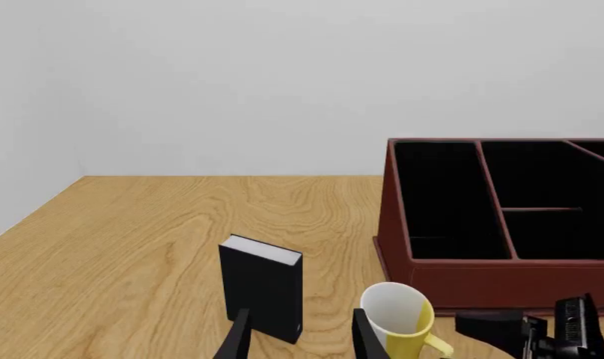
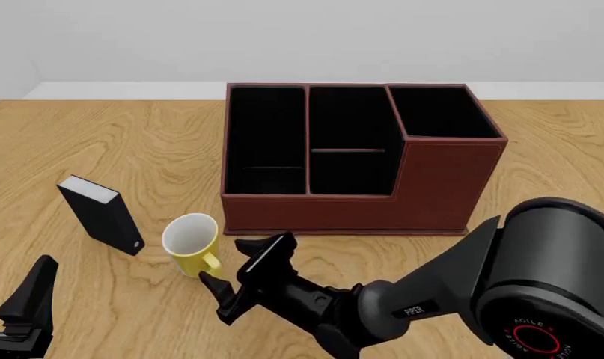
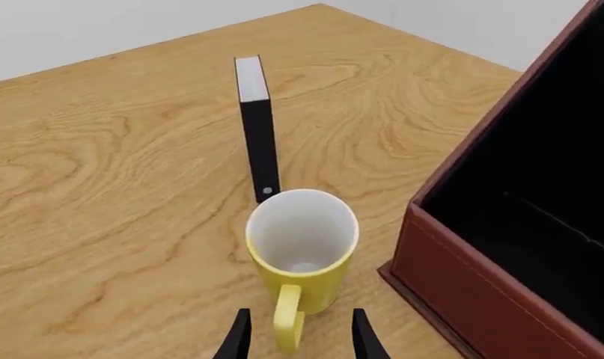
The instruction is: Pick up the yellow and white mug and place it to the right of the caddy.
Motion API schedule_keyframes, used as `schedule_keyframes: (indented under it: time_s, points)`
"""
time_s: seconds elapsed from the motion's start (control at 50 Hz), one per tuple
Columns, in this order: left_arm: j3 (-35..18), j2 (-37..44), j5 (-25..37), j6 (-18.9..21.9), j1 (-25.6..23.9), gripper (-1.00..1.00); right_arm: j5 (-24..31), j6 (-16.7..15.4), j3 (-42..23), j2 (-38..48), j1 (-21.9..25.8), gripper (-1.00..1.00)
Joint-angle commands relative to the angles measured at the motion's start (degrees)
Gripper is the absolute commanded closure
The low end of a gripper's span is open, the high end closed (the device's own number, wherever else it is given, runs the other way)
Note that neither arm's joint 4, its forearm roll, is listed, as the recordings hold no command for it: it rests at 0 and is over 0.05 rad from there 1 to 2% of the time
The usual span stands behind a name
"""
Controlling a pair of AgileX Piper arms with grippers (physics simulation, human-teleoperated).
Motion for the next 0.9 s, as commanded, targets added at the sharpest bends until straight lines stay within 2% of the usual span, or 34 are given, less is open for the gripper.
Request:
schedule_keyframes:
  time_s: [0.02,0.82,0.84,0.9]
  points:
    - [0.00,0.01,0.01,-0.01,0.00,-1.00,-0.01,0.15,-0.44,0.86,-0.25,-1.00]
    - [0.00,-0.01,-0.01,-0.05,0.01,-1.00,0.95,0.81,-3.49,4.80,-0.69,-1.00]
    - [0.00,0.00,0.00,0.07,-0.01,-1.00,0.83,0.82,-3.45,4.81,-0.60,1.00]
    - [0.00,0.00,0.00,0.01,0.03,-1.00,0.74,0.57,-3.15,4.49,-0.54,1.00]
